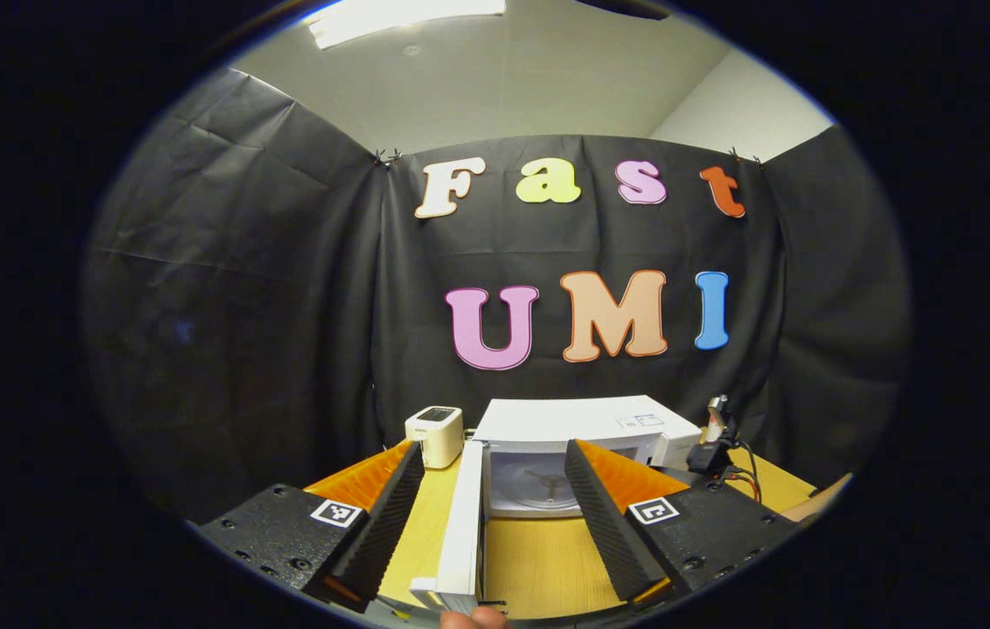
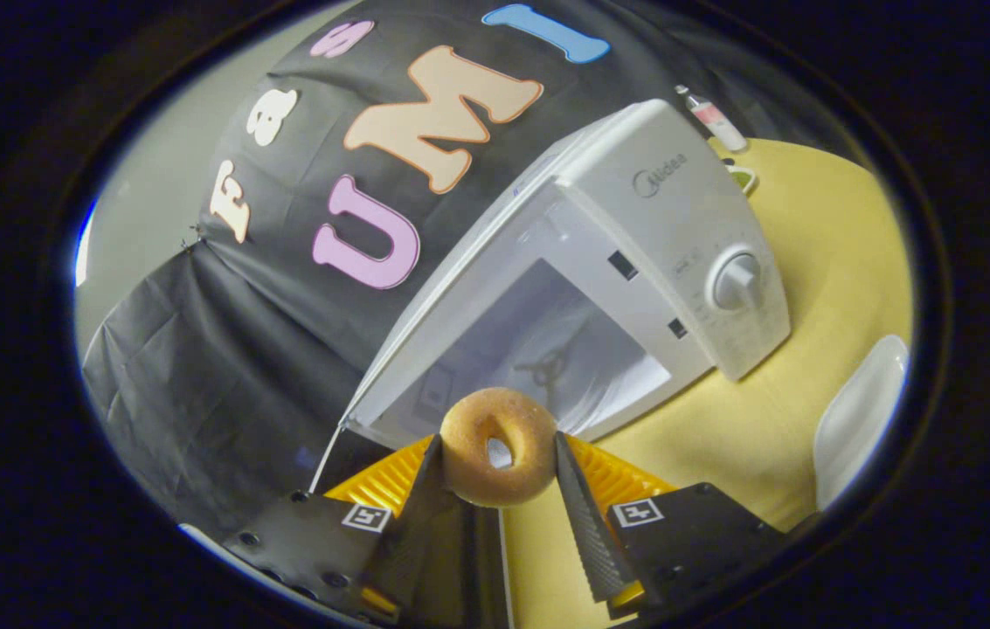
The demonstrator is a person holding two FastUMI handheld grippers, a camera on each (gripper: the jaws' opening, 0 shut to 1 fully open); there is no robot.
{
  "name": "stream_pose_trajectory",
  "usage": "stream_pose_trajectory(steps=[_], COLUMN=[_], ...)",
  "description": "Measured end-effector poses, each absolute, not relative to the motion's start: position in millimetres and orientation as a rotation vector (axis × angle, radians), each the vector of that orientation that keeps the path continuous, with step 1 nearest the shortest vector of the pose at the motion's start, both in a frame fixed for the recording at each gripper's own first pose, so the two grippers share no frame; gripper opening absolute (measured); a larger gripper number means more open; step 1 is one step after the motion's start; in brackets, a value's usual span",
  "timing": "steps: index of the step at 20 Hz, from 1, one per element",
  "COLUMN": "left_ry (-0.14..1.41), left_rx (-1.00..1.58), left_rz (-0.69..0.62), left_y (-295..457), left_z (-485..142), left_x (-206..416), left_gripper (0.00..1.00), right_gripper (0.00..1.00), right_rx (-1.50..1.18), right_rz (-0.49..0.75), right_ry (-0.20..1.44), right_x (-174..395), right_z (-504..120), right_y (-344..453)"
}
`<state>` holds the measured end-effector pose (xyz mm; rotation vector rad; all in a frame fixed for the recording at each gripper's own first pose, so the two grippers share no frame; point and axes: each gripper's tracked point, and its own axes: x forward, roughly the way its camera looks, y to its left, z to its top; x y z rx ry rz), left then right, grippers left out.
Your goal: Open the microwave oven with the left hand, put the food in, and close the microwave oven.
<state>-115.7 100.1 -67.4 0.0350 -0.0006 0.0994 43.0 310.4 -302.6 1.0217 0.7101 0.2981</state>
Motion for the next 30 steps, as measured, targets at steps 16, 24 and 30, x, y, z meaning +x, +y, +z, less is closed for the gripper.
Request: stream_pose_trajectory(steps=[16, 24, 30], left_ry=[0.105, 0.115, 0.127], left_rx=[0.038, 0.014, 0.007], left_rz=[0.129, 0.156, 0.170], left_y=[112.5, 118.0, 118.7], left_z=[-80.7, -82.0, -83.7], left_x=[-108.8, -105.5, -109.4], left_gripper=[0.96, 0.95, 0.96], right_gripper=[0.70, 0.70, 0.82], right_rx=[0.907, 0.847, 0.817], right_rz=[0.039, 0.030, 0.032], right_ry=[0.638, 0.642, 0.656], right_x=[123.8, 133.9, 131.1], right_z=[-373.9, -388.3, -388.9], right_y=[342.3, 347.0, 344.2])
